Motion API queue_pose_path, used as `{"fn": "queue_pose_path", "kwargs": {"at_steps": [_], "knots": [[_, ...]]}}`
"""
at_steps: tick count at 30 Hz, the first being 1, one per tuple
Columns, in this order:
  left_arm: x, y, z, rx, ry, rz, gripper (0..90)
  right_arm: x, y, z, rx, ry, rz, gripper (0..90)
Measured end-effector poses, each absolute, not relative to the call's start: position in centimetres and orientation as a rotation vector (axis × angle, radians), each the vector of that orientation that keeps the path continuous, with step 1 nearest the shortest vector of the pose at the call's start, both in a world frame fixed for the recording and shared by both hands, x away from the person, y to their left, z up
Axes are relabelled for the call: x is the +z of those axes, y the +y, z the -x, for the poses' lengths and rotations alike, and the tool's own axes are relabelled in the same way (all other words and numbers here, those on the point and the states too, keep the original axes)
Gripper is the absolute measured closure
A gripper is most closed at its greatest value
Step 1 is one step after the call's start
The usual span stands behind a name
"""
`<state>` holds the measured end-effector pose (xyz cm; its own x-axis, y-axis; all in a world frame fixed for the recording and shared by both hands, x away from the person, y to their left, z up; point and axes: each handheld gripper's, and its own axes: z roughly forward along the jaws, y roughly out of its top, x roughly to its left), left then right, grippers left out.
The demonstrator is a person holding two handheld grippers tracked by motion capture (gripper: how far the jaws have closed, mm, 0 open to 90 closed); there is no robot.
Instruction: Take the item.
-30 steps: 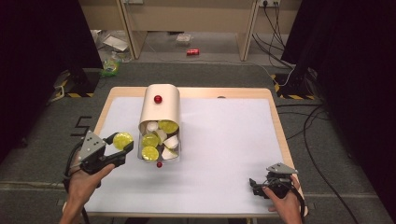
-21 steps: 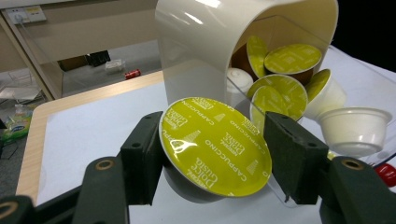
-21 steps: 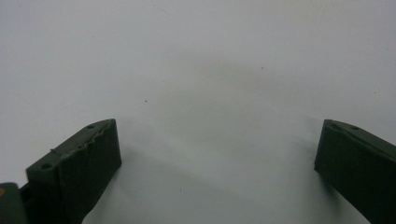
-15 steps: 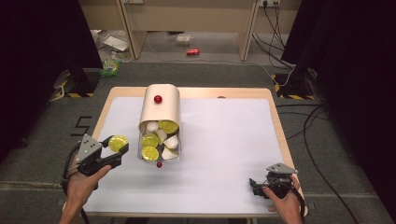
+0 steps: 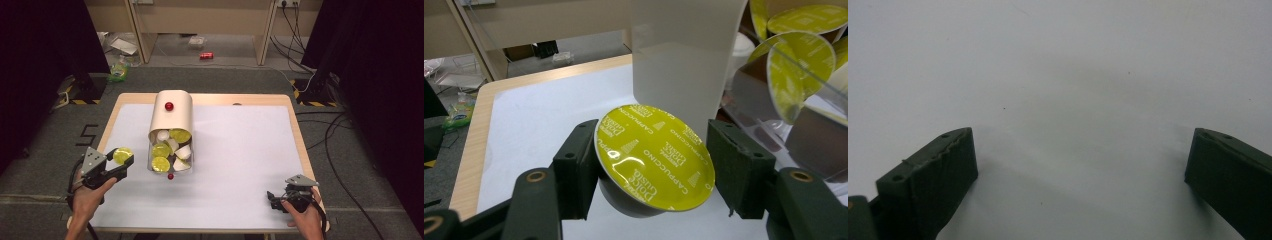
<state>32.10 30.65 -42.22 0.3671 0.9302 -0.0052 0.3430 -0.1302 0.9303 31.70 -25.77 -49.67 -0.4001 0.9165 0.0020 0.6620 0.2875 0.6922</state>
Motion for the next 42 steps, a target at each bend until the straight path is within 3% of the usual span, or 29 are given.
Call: {"fn": "queue_pose_path", "kwargs": {"at_steps": [42], "knots": [[-48.3, 31.9, -34.4, 0.734, 1.272, -1.741, 39.9, -49.7, -25.8, -31.7, 0.873, 2.166, -1.419, 0.6]]}}
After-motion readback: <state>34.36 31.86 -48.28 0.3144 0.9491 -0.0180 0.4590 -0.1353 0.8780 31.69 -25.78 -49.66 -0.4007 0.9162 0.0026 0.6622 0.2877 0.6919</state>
